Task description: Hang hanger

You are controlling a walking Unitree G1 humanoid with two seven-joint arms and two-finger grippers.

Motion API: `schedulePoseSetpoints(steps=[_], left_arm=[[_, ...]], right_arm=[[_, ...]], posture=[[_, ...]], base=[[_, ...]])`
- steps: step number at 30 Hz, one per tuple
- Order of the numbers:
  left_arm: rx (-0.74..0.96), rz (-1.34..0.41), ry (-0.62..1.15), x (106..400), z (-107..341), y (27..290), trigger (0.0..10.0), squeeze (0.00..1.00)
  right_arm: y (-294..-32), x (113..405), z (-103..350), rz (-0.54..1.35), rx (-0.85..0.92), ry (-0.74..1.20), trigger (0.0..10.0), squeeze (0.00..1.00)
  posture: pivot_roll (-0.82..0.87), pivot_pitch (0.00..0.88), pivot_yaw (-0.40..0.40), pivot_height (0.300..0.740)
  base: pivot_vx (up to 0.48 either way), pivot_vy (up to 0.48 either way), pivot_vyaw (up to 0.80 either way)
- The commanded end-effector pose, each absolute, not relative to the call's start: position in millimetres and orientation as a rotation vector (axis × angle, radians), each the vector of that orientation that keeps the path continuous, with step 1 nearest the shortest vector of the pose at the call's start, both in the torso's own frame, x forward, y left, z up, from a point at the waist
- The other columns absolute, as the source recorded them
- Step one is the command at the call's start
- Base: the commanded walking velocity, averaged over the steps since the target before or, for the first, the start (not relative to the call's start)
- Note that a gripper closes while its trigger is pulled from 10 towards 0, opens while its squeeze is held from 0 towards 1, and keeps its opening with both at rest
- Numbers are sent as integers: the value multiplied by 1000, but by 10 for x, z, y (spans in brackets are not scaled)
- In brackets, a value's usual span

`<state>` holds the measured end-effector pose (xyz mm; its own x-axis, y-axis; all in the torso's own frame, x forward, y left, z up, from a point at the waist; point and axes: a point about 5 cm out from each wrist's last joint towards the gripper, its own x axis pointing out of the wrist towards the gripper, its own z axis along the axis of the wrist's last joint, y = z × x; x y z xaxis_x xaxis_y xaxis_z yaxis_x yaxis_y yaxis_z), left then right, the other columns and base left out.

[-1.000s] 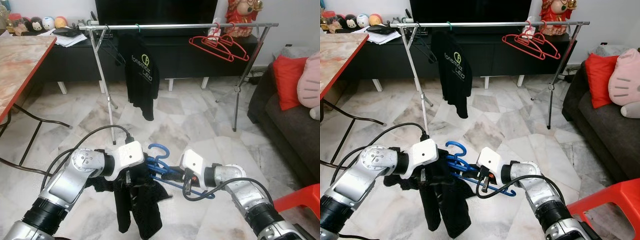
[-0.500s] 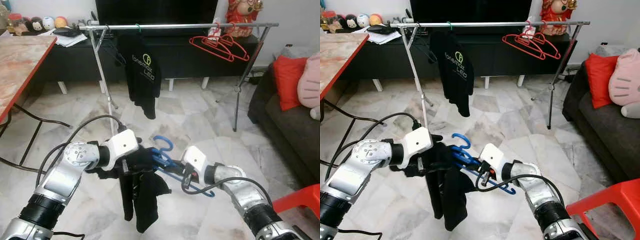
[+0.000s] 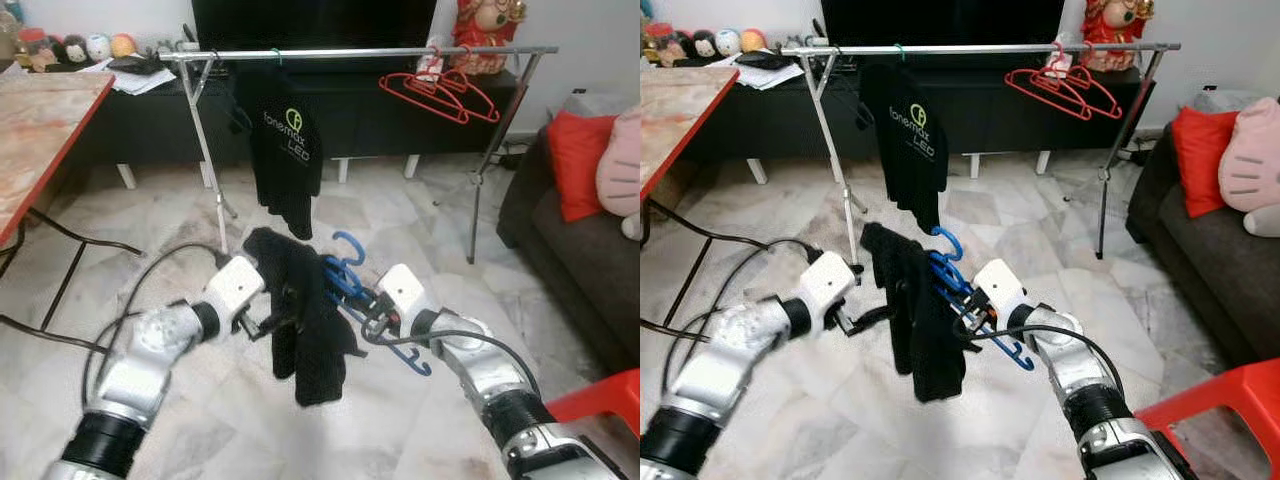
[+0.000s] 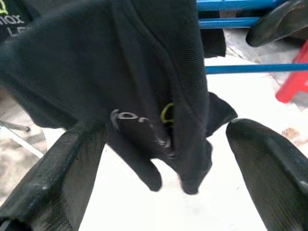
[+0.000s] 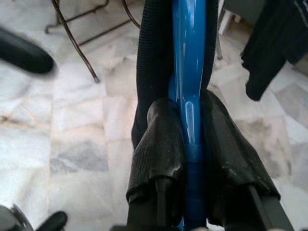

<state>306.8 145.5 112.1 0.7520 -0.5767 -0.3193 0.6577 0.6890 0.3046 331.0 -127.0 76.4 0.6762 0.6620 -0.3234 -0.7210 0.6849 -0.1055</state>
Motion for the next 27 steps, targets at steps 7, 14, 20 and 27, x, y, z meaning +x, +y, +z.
schedulePoseSetpoints(steps=[7,14,20,27], left_arm=[[354,-500,207,3186,990,1480,10000,0],[254,-418,249,3217,858,1544,10000,0],[197,-589,237,3141,829,1397,10000,0],[200,-706,242,3086,797,1324,10000,0]], right_arm=[[-1180,3414,1016,807,-221,173,0,0],[-1124,3428,1081,825,-232,152,0,0],[-1066,3435,1130,848,-234,140,0,0],[-986,3411,1163,888,-236,130,0,0]], posture=[[-31,11,-69,740],[-35,12,-69,740],[-35,17,-71,740],[-34,19,-73,740]], base=[[0,0,0],[0,0,0],[0,0,0],[0,0,0]])
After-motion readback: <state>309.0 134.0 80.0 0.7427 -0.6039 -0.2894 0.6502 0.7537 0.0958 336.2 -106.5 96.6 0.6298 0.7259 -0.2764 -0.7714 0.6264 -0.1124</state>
